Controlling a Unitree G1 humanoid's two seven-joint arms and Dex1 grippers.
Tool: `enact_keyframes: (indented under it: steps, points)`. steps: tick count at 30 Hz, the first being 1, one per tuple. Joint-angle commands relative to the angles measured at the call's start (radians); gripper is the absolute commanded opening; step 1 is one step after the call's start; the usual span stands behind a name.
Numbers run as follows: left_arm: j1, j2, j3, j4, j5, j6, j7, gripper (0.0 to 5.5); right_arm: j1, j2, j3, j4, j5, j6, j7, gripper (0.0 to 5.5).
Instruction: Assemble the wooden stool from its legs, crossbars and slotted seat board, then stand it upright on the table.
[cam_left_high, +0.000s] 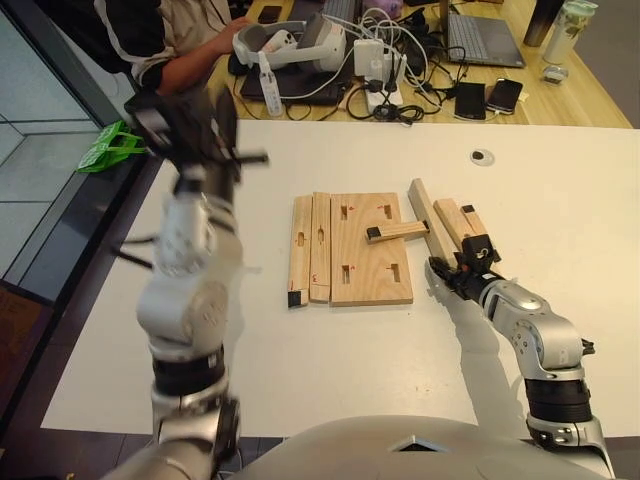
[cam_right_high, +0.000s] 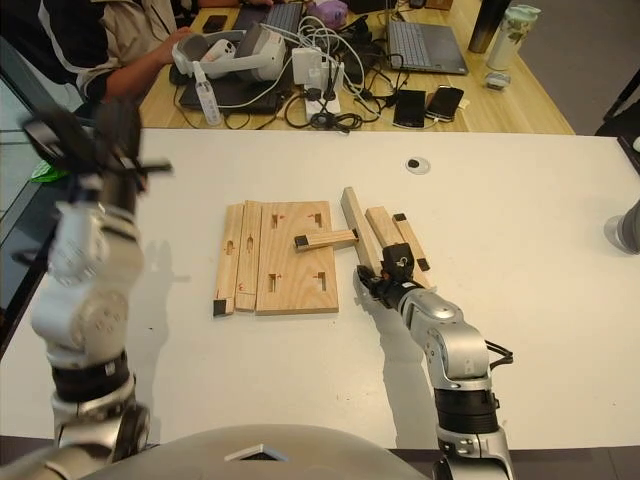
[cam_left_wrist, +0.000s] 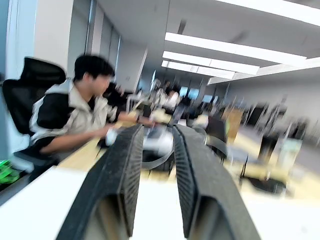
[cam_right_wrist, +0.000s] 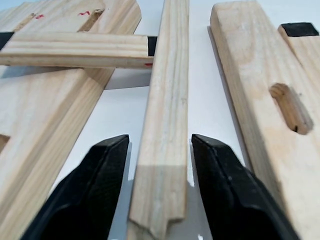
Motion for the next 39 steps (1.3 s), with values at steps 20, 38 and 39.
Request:
enact_keyframes:
  steps: [20, 38, 39]
  points:
    - [0.004, -0.100, -0.006, -0.006, 0.226, 0.021, -0.086, 1.04, -0.027, 0.014, -0.065, -0.004, 0.061, 0.015, 0.011, 0.95]
    - [-0.492, 0.031, 0.411, 0.526, -0.482, 0.389, -0.443, 1.87, -0.273, 0.095, -0.394, 0.054, 0.633, 0.147, 0.083, 0.95]
    - [-0.516, 0.016, 0.424, 0.571, -0.522, 0.411, -0.455, 1.87, -0.276, 0.103, -0.388, 0.035, 0.677, 0.158, 0.093, 0.95]
